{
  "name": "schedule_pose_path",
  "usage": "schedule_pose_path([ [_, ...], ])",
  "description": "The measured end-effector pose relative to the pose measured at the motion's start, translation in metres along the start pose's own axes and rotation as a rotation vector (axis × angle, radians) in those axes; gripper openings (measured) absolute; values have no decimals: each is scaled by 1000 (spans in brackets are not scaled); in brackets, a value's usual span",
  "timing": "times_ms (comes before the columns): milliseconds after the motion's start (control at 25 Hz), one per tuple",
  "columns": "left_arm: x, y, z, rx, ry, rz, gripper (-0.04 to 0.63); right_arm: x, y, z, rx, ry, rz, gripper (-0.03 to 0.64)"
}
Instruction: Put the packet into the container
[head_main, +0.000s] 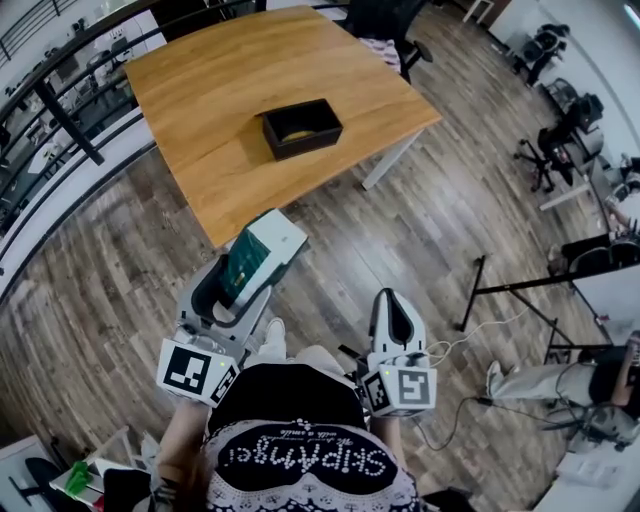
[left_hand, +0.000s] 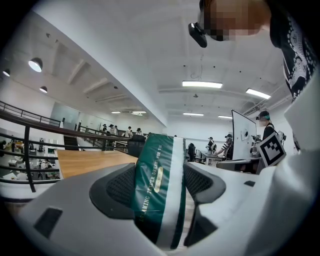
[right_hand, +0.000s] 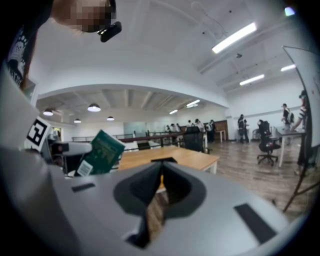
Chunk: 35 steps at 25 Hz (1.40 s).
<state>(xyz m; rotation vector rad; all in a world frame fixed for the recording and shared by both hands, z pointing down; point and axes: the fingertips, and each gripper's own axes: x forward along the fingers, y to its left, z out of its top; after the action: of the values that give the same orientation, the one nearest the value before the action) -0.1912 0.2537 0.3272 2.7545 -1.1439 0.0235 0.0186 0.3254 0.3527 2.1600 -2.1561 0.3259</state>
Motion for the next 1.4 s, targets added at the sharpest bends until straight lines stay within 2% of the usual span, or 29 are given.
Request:
schedule_pose_path([
  [600, 24, 21, -11, -14, 27, 28, 330, 31, -17, -9, 17, 26, -16, 35],
  [960, 70, 37, -5, -28, 22, 112, 330, 87, -44, 0, 20, 62, 57, 35],
  [1400, 136, 42, 13, -20, -31, 221, 330, 157, -95, 29, -1, 37, 154, 35],
])
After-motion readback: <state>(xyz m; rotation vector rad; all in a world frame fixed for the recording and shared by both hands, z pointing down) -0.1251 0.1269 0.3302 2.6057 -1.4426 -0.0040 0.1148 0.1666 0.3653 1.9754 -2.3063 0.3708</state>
